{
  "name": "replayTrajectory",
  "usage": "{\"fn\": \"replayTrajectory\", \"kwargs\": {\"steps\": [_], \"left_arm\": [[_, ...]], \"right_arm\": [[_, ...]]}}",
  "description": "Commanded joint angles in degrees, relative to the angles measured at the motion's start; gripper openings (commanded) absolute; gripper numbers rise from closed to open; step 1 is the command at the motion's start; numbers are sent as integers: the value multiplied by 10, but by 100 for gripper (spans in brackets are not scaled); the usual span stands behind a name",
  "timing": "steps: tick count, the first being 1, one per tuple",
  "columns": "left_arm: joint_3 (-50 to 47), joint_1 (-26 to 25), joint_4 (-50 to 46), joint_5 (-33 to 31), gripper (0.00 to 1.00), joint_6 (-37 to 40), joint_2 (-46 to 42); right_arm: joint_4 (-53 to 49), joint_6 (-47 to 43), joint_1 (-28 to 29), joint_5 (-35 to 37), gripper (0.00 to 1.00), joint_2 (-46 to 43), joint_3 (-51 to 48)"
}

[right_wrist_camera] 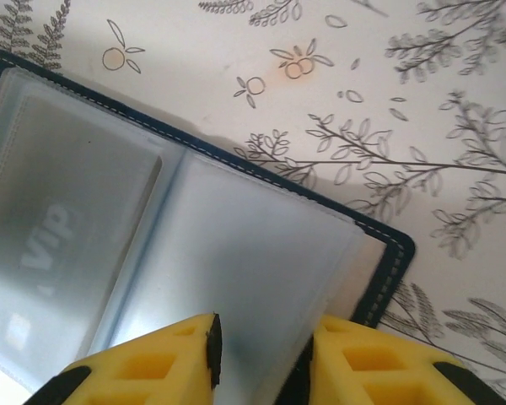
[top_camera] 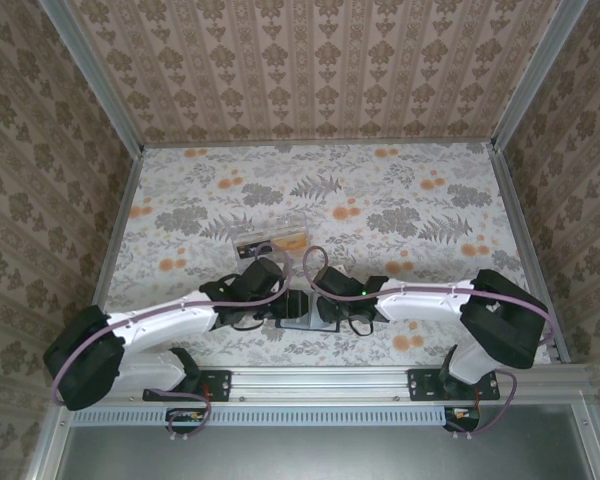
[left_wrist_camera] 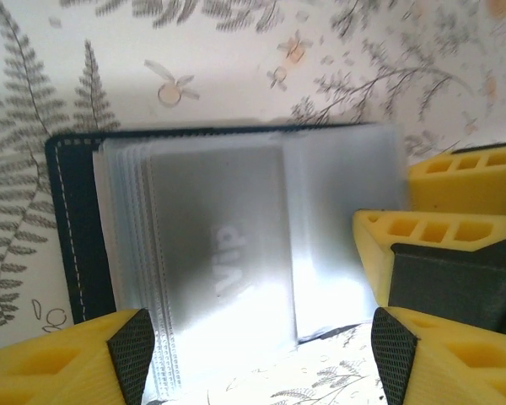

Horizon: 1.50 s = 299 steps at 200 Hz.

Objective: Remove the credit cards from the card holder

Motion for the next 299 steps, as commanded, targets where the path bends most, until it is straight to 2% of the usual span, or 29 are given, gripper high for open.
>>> {"fn": "replayTrajectory", "kwargs": {"steps": [1, 94, 175, 299], "left_arm": [[15, -3, -27, -18, 72, 16, -11], [17, -4, 19, 10, 72, 19, 52], [13, -5, 38, 19, 72, 13, 73], [21, -14, -5, -7, 71, 13, 70]], "right_arm": [[-37, 4, -1, 35, 34, -35, -12], [12, 12, -10, -1, 33, 18, -36], [13, 11, -10, -5, 34, 18, -35], [18, 11, -10, -7, 34, 23, -33]]}}
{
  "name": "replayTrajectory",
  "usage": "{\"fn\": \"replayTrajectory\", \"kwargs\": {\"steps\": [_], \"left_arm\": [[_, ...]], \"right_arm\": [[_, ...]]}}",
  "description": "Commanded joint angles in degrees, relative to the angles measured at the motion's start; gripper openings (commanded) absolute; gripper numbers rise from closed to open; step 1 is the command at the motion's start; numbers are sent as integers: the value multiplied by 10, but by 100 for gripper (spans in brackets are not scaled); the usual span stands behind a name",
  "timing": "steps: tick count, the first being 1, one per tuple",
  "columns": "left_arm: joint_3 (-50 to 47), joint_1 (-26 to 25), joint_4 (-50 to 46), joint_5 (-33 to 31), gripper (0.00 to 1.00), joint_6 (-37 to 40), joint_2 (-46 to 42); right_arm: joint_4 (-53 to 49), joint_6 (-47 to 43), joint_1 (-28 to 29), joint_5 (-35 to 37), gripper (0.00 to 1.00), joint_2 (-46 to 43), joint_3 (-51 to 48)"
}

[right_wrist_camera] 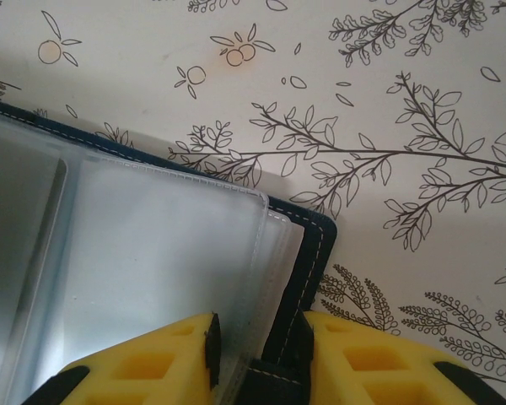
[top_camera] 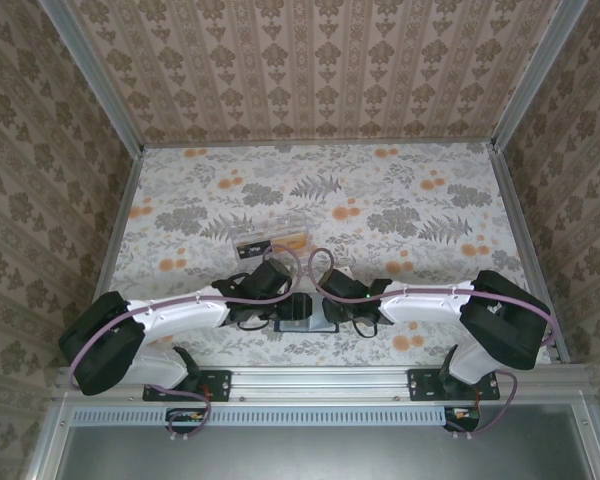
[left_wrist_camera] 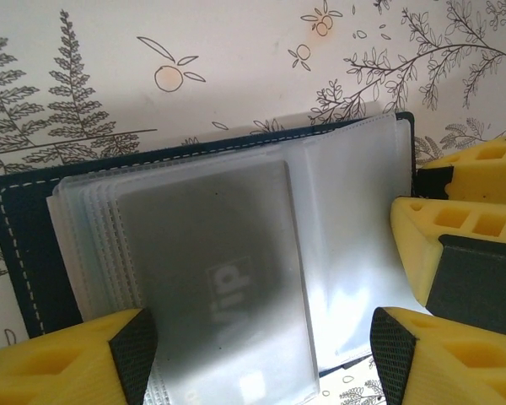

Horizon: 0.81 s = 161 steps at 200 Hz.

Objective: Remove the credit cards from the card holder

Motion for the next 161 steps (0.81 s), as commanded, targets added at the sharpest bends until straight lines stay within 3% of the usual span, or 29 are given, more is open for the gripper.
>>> {"fn": "replayTrajectory", "kwargs": {"steps": [1, 86, 161], "left_arm": [[12, -3, -25, -8, 71, 9, -2], [2, -14, 75, 46, 72, -16, 44], [-4, -15, 87, 52, 73, -23, 7]], "right_arm": [[-13, 8, -1, -15, 34, 16, -3], [-8, 10, -1, -17, 34, 17, -5], [-8, 10, -1, -17, 34, 19, -6]]}}
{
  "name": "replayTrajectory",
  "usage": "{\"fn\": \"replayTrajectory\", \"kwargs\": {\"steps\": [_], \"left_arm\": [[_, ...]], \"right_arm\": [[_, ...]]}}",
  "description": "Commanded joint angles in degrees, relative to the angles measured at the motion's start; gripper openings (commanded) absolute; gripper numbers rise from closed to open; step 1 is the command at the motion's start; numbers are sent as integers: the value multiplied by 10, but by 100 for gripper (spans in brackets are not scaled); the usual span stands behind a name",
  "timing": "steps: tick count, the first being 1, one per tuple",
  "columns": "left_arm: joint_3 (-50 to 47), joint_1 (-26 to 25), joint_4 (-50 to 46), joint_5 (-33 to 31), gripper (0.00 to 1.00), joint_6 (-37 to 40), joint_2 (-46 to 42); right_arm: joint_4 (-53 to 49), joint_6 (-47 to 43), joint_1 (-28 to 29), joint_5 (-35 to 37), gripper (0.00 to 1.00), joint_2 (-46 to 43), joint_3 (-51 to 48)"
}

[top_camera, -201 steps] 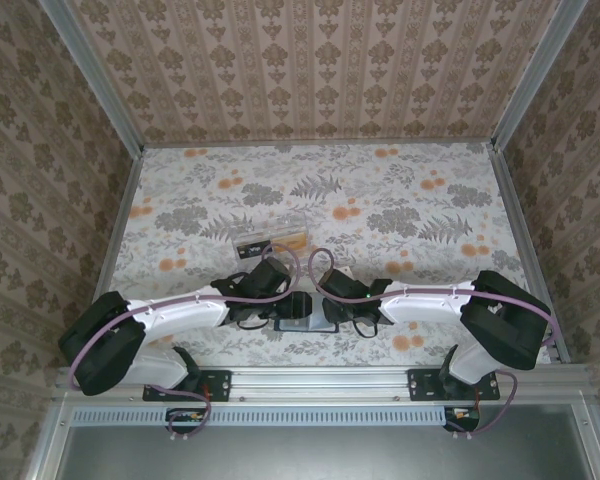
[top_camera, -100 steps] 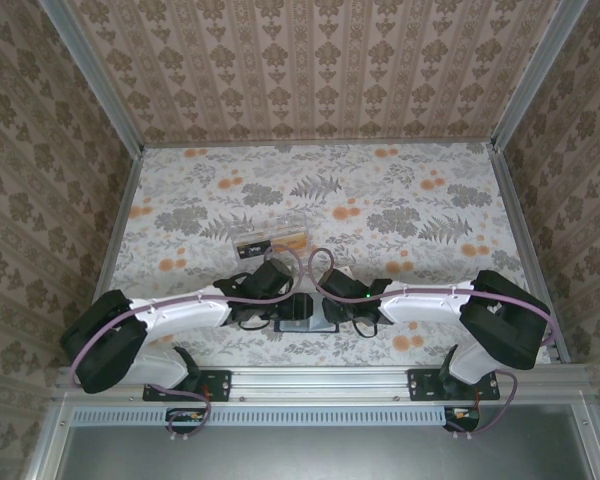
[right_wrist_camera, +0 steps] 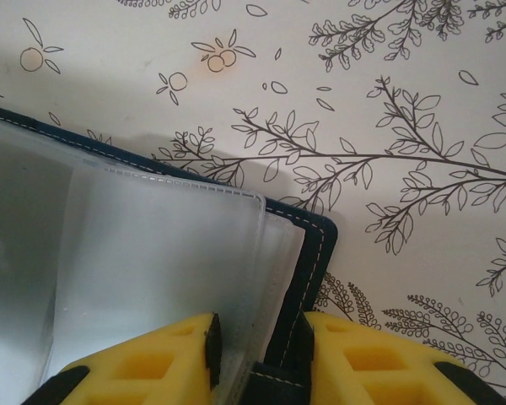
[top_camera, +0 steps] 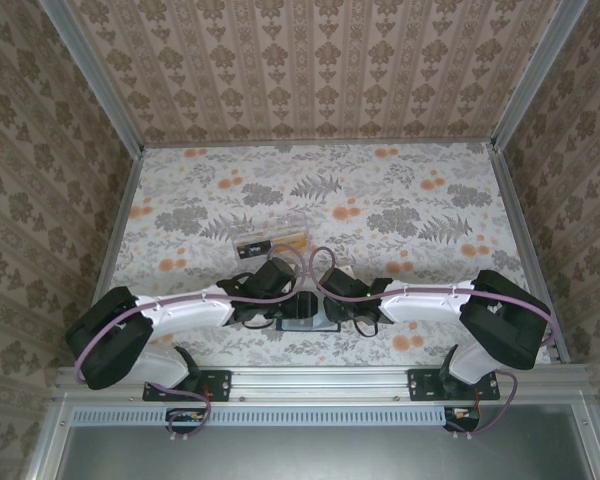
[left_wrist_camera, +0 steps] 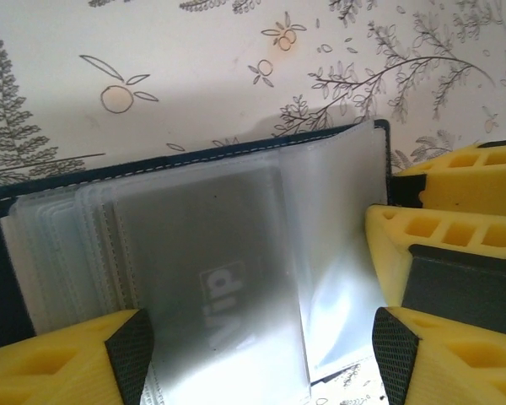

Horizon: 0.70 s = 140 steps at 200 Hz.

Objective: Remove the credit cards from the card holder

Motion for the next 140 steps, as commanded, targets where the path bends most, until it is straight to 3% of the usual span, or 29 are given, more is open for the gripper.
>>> {"fn": "replayTrajectory", "kwargs": {"steps": [1, 74, 140], "left_arm": [[-5, -9, 32, 34, 73, -11, -18], [-8, -8, -2, 13, 73, -7, -56], [-26, 6, -56, -31, 73, -10, -102]], "right_arm": [[-6, 8, 3, -18, 33, 18, -6], [-12, 10, 3, -12, 34, 14, -5], [-46, 19, 3, 10, 37, -47, -10]]}}
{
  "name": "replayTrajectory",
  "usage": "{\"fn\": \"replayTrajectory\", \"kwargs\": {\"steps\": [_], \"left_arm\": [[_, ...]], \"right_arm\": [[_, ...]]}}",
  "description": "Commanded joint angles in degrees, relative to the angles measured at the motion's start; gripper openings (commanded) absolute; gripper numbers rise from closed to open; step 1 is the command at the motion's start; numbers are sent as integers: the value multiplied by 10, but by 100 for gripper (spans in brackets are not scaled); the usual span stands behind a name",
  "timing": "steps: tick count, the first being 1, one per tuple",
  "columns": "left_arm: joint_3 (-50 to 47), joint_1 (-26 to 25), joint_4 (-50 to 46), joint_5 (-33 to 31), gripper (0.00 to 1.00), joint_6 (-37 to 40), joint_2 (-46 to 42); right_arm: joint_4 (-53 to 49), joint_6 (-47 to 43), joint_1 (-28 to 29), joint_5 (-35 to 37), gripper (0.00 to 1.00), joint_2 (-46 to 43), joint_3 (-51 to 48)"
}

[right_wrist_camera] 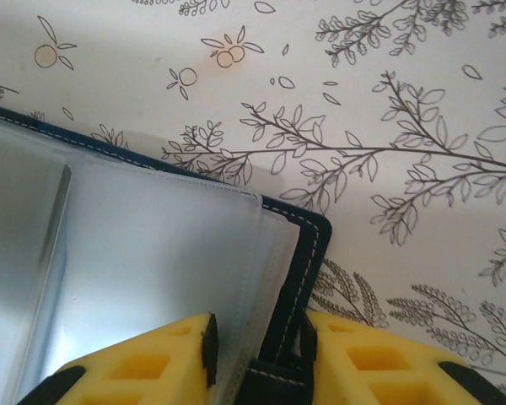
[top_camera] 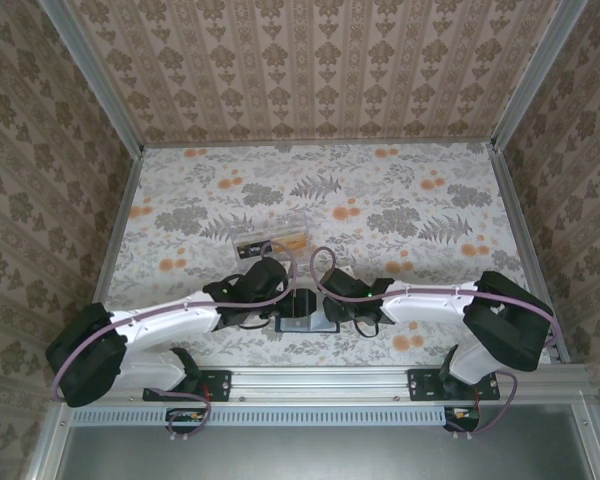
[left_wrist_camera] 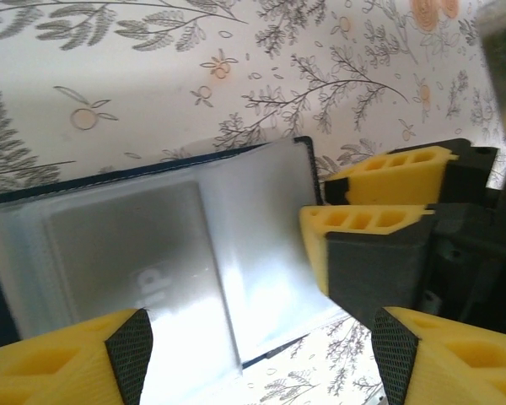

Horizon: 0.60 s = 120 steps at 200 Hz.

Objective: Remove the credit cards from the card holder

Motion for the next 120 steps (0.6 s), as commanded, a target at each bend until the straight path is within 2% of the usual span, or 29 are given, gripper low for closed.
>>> {"fn": "replayTrajectory", "kwargs": {"steps": [1, 120], "left_arm": [[-15, 7, -32, -23, 73, -6, -17], [-25, 5, -25, -15, 73, -17, 12]], "right_arm": [[-34, 16, 3, 12, 37, -31, -9], [15, 30, 1, -20, 35, 14, -28]]}}
